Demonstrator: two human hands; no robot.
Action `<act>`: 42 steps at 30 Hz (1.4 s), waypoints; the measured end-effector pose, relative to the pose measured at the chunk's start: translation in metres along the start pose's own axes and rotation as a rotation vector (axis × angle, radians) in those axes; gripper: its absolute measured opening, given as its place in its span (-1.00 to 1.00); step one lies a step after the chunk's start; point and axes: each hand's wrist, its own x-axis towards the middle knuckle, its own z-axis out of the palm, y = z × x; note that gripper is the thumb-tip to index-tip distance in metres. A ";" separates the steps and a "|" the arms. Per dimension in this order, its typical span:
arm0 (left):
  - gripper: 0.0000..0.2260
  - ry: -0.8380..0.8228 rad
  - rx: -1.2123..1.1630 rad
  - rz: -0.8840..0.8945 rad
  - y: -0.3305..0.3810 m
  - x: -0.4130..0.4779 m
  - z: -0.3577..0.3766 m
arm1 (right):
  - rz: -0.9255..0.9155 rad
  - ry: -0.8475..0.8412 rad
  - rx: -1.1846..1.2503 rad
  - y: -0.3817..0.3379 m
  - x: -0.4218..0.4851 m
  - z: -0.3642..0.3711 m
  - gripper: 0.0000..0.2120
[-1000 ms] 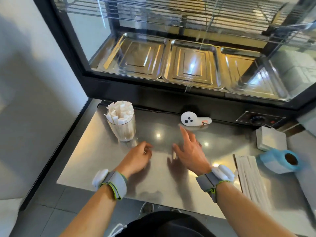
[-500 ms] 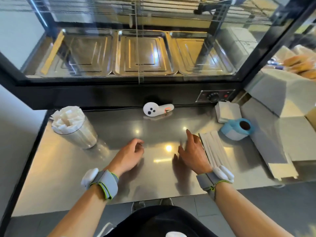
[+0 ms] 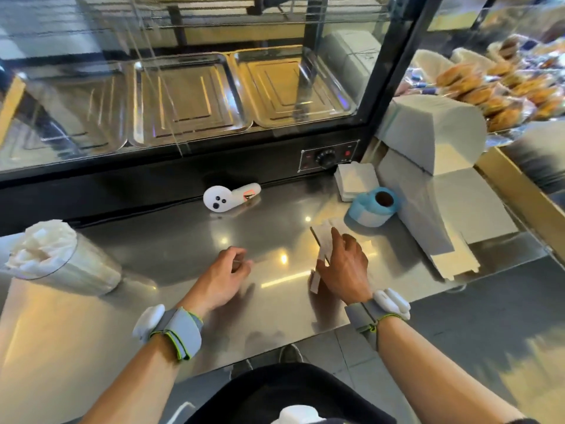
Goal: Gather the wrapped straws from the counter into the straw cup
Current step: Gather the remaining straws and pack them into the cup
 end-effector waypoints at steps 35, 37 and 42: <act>-0.70 0.002 -0.085 -0.093 -0.006 -0.017 -0.002 | 0.231 -0.092 -0.192 -0.039 0.036 0.035 -0.83; -0.70 0.014 -0.082 -0.093 -0.007 -0.017 -0.004 | 0.220 -0.037 -0.167 -0.037 0.044 0.043 -0.87; -0.70 0.052 -0.076 -0.085 -0.012 -0.018 -0.014 | 0.349 -0.209 -0.349 -0.037 0.036 0.013 -0.96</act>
